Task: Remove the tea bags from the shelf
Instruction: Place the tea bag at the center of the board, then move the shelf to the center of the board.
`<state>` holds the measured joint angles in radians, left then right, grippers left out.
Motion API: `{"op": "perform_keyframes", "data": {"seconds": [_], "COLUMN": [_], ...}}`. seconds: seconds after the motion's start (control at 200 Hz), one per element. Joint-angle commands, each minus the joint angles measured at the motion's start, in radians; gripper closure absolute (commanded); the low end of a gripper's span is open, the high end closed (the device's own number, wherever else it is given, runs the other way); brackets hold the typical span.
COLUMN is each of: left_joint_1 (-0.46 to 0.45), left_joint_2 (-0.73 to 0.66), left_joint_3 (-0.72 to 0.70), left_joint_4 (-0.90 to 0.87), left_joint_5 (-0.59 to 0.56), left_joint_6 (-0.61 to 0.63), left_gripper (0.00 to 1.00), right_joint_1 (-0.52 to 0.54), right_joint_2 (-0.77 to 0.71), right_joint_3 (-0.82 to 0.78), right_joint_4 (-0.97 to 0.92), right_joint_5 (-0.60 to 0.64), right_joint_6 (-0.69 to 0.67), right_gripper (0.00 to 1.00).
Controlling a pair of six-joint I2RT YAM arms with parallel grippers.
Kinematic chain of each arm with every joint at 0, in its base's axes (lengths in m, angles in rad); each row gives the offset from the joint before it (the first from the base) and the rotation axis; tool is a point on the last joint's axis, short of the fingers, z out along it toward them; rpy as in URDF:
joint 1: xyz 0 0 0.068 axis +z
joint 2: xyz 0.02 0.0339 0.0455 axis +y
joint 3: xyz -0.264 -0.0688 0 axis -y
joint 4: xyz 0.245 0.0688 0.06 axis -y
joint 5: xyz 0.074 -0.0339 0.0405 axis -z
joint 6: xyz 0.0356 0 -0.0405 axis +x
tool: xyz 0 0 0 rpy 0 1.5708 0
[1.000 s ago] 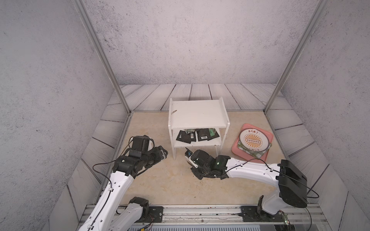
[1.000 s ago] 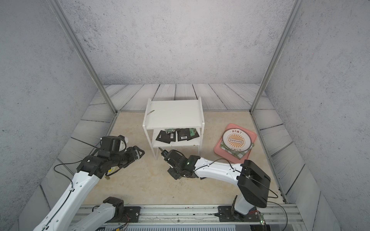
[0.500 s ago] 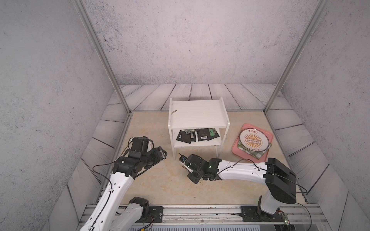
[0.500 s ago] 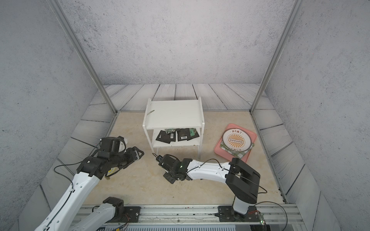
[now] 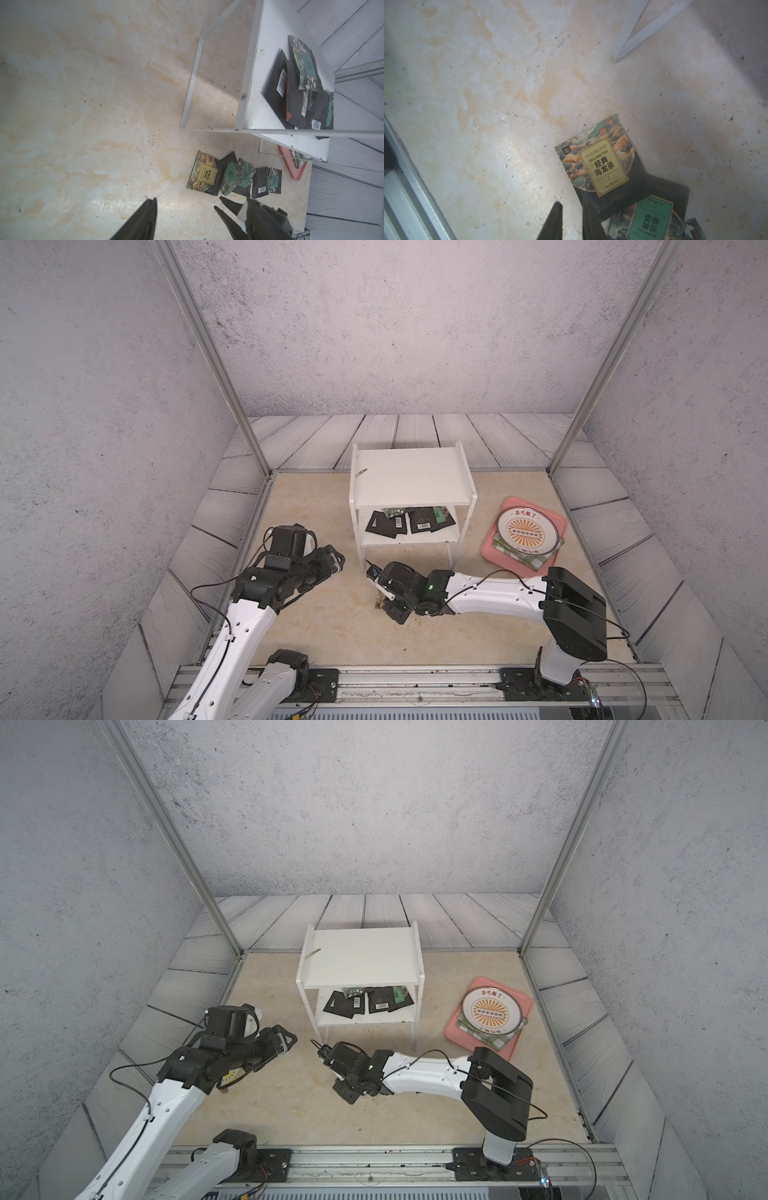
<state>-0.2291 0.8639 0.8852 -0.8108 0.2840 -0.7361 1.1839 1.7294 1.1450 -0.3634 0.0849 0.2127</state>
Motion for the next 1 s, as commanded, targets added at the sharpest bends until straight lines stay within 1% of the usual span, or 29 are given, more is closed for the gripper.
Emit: {"op": "perform_keyframes", "data": {"seconds": [0.0,0.125,0.245,0.305,0.43,0.475,0.56,0.661,0.736,0.816,0.901,0.996], "left_joint_1": [0.011,0.01,0.005,-0.002,-0.018,-0.025,-0.035,-0.058,-0.08,-0.101,-0.113,-0.119], "left_joint_2": [-0.011,-0.008,-0.005,-0.004,-0.008,-0.006,-0.003,-0.002,0.002,0.019,0.042,0.073], "left_joint_3": [0.012,0.026,0.034,0.039,0.054,0.057,0.055,0.043,0.034,0.026,0.026,0.022], "left_joint_4": [-0.018,-0.025,-0.018,-0.015,-0.012,-0.011,0.0,0.021,0.039,0.05,0.067,0.106], "left_joint_5": [-0.008,-0.001,0.032,0.045,0.053,0.053,0.07,0.083,0.077,0.066,0.062,0.063], "left_joint_6": [0.03,0.05,0.061,0.07,0.086,0.09,0.089,0.076,0.067,0.063,0.059,0.065], "left_gripper": [0.28,0.28,0.28,0.29,0.29,0.29,0.33,0.36,0.38,0.39,0.39,0.39], "right_joint_1": [0.005,0.005,0.005,0.005,0.003,-0.001,-0.006,-0.026,-0.063,-0.126,-0.225,-0.359], "right_joint_2": [-0.002,-0.051,-0.13,-0.183,-0.307,-0.349,-0.417,-0.508,-0.598,-0.711,-0.815,-0.864], "right_joint_3": [0.025,0.031,0.035,0.032,0.005,-0.008,-0.04,-0.098,-0.162,-0.243,-0.316,-0.348], "right_joint_4": [-0.036,-0.068,-0.114,-0.135,-0.159,-0.166,-0.189,-0.215,-0.215,-0.188,-0.161,-0.177], "right_joint_5": [0.023,0.049,0.116,0.155,0.224,0.228,0.241,0.256,0.256,0.242,0.187,0.122], "right_joint_6": [-0.002,-0.005,0.011,0.02,0.051,0.057,0.077,0.131,0.176,0.216,0.241,0.25], "right_gripper": [0.77,0.77,0.76,0.7,0.6,0.59,0.59,0.58,0.57,0.55,0.52,0.52]}}
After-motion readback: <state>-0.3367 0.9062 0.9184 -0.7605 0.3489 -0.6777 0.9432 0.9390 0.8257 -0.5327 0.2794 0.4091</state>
